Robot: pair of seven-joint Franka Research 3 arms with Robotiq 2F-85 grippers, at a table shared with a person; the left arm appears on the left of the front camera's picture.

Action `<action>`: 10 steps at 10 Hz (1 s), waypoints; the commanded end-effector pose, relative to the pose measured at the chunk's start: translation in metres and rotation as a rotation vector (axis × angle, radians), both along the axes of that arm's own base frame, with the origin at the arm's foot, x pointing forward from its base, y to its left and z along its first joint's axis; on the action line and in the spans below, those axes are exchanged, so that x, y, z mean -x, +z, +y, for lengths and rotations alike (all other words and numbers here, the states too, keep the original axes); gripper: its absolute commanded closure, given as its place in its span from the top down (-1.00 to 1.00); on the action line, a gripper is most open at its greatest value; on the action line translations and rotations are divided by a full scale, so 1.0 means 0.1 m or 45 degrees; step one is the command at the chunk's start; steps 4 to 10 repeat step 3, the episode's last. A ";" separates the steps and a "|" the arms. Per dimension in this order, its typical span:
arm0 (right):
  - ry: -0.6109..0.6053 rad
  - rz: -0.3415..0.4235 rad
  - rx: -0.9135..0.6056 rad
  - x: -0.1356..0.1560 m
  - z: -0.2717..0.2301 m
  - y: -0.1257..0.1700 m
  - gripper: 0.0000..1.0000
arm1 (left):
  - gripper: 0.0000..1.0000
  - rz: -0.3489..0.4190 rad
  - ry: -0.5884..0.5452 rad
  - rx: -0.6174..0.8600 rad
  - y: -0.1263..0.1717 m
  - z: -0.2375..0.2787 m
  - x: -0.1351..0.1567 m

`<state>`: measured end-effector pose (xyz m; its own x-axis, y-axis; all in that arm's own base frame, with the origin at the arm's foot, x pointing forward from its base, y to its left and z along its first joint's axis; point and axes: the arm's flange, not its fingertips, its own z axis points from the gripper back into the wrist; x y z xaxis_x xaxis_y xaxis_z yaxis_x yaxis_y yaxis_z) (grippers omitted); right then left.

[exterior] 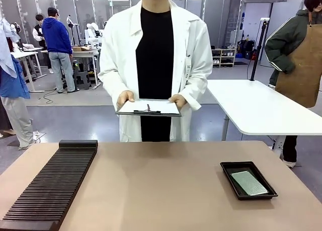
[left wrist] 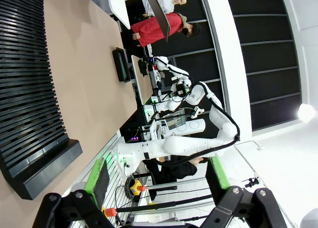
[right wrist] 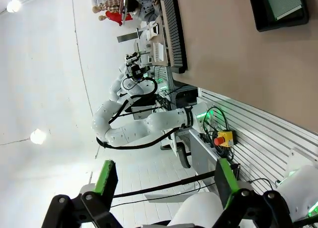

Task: Inspect the PCB.
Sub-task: Place the Blank PCB in the ESD tray.

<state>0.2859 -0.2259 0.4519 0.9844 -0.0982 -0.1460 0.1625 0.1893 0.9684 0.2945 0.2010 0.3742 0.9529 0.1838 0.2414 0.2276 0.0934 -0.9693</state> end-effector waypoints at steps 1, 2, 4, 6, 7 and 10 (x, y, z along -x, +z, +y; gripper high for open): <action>-0.008 -0.010 0.013 0.00 0.00 0.02 1.00 | 1.00 -0.001 0.008 -0.016 0.02 0.01 0.01; -0.008 -0.010 0.013 0.00 0.00 0.02 1.00 | 1.00 -0.001 0.008 -0.016 0.02 0.01 0.01; -0.008 -0.010 0.013 0.00 0.00 0.02 1.00 | 1.00 -0.001 0.008 -0.016 0.02 0.01 0.01; -0.008 -0.010 0.013 0.00 0.00 0.02 1.00 | 1.00 -0.001 0.008 -0.016 0.02 0.01 0.01; -0.008 -0.010 0.013 0.00 0.00 0.02 1.00 | 1.00 -0.001 0.008 -0.016 0.02 0.01 0.01; -0.008 -0.010 0.013 0.00 0.00 0.02 1.00 | 1.00 -0.001 0.008 -0.016 0.02 0.01 0.01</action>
